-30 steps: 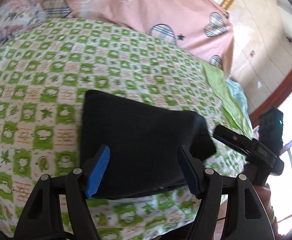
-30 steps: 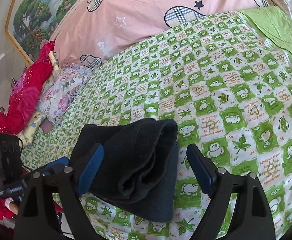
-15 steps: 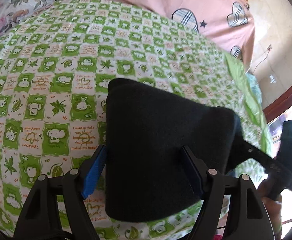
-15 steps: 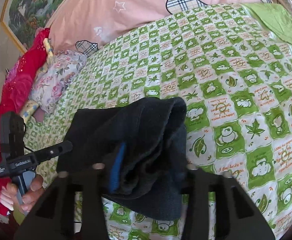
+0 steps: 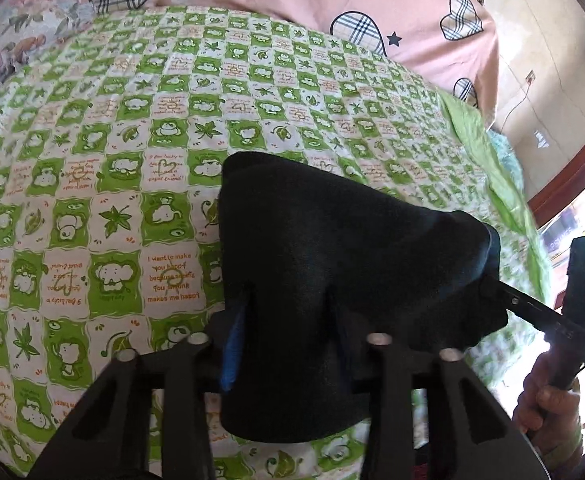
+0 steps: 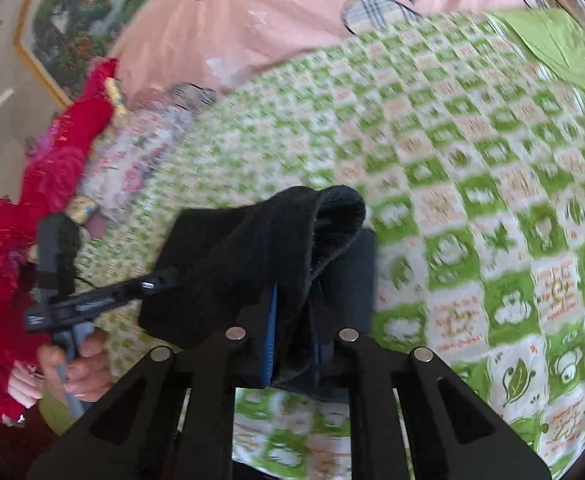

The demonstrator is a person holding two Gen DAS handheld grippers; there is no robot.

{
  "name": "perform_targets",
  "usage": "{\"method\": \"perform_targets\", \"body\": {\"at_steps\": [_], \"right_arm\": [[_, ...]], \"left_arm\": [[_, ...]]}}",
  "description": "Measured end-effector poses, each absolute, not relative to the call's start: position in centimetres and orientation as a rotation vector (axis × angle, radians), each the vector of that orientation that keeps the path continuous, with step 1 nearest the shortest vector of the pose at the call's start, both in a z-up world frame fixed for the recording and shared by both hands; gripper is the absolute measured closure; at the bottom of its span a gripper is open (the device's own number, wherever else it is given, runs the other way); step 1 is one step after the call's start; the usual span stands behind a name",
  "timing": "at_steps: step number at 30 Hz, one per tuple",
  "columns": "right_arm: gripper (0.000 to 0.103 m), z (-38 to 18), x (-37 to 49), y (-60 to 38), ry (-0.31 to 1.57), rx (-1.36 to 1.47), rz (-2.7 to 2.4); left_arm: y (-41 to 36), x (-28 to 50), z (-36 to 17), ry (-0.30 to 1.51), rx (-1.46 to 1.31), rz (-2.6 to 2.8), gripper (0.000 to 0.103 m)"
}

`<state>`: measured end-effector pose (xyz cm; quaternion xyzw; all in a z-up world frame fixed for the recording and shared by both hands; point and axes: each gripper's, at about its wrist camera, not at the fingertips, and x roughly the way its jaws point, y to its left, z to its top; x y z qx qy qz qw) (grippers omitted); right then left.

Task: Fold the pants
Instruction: 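Grasp the folded edge of the bundle with both grippers, then lift the folded edge with both grippers and fold it over the bundle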

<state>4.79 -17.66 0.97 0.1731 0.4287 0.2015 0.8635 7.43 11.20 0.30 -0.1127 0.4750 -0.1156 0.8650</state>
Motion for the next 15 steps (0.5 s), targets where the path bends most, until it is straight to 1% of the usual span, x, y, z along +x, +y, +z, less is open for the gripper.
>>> {"method": "perform_targets", "body": {"at_steps": [1, 3, 4, 5, 7, 15], "right_arm": [[0.086, 0.2, 5.0, -18.1, 0.911, 0.381, 0.409], [0.084, -0.3, 5.0, -18.7, 0.906, 0.409, 0.412], [0.079, -0.3, 5.1, -18.8, 0.902, 0.413, 0.409], [0.061, -0.2, 5.1, -18.9, 0.904, 0.404, 0.391], [0.045, 0.0, 5.0, -19.1, 0.904, 0.37, 0.336], [0.044, 1.4, 4.7, -19.8, 0.862, 0.465, 0.381]], "left_arm": [[11.1, 7.3, 0.2, 0.991, -0.219, -0.23, 0.038], [11.3, 7.2, -0.2, 0.986, -0.197, -0.206, 0.031], [11.5, 7.1, -0.3, 0.988, -0.205, -0.211, 0.031], [11.9, 7.1, -0.3, 0.993, -0.224, -0.216, 0.031], [12.4, 7.3, -0.2, 0.999, -0.246, -0.215, 0.03], [12.3, 7.7, 0.6, 1.0, -0.238, -0.212, 0.03]]}}
